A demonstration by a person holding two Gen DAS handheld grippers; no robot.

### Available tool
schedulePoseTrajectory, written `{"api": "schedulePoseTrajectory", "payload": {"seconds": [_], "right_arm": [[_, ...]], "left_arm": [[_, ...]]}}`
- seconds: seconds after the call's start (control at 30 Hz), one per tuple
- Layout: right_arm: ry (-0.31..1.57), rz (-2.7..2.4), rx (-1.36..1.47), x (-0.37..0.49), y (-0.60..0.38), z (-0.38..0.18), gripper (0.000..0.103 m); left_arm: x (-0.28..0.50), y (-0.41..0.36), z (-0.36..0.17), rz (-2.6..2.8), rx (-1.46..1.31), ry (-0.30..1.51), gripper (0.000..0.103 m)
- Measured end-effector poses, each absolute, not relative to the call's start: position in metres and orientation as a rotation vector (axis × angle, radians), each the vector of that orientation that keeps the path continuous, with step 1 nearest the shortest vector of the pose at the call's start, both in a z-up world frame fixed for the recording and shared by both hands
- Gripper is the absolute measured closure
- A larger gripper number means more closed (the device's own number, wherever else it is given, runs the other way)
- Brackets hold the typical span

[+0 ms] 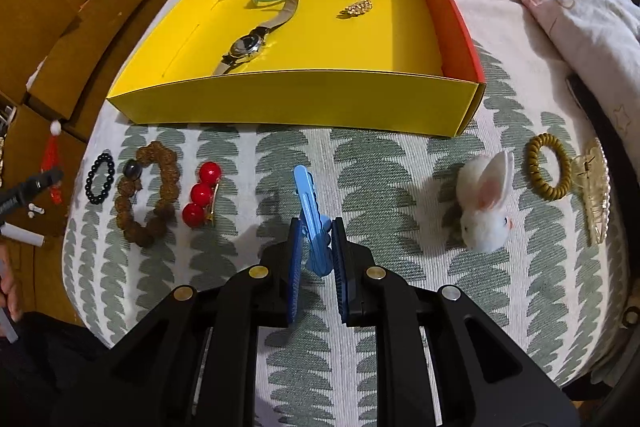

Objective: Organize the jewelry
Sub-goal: 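Carry the Santa-hat clip and blue hair clip out and release them on the sheet, then move both open grippers back over the wristwatch and gold hairpin in the box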

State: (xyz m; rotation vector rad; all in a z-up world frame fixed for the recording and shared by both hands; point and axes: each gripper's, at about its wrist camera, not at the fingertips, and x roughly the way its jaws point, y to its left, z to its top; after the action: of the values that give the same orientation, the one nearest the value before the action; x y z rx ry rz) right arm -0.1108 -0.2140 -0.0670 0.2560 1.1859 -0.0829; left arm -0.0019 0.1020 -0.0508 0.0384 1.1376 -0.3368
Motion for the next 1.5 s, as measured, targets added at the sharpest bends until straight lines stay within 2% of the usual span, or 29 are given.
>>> {"api": "schedulePoseTrajectory", "payload": {"seconds": [0.47, 0.6, 0.7, 0.77, 0.8, 0.97, 1.23, 1.33, 1.5], "right_arm": [[1.238, -0.123, 0.270, -0.096, -0.228, -0.087, 0.087], [1.242, -0.149, 0.248, -0.094, -0.228, -0.088, 0.081], [1.242, -0.137, 0.265, -0.093, -0.229, -0.086, 0.079], [1.240, -0.140, 0.270, -0.092, -0.230, -0.082, 0.078], [1.233, -0.138, 0.272, -0.092, -0.230, -0.079, 0.078], [1.181, -0.114, 0.256, -0.092, -0.224, -0.063, 0.060], [1.015, -0.063, 0.296, -0.090, -0.230, -0.028, 0.053], [0.972, -0.078, 0.338, -0.080, -0.244, -0.017, 0.053], [0.924, -0.105, 0.392, -0.053, -0.271, -0.004, 0.053]], "left_arm": [[0.069, 0.078, -0.081, -0.275, 0.046, 1.201, 0.074], [0.080, 0.078, -0.089, -0.241, 0.030, 1.215, 0.073], [0.084, 0.080, -0.092, -0.258, -0.013, 1.244, 0.066], [0.083, 0.080, -0.089, -0.254, -0.021, 1.248, 0.054], [0.083, 0.082, -0.086, -0.252, -0.028, 1.240, 0.051], [0.079, 0.090, -0.061, -0.253, -0.089, 1.190, 0.041], [0.052, 0.054, -0.016, -0.341, -0.029, 1.061, 0.036], [0.042, 0.019, -0.012, -0.415, 0.036, 1.050, 0.032], [0.039, -0.030, -0.018, -0.473, 0.136, 1.070, 0.031]]}}
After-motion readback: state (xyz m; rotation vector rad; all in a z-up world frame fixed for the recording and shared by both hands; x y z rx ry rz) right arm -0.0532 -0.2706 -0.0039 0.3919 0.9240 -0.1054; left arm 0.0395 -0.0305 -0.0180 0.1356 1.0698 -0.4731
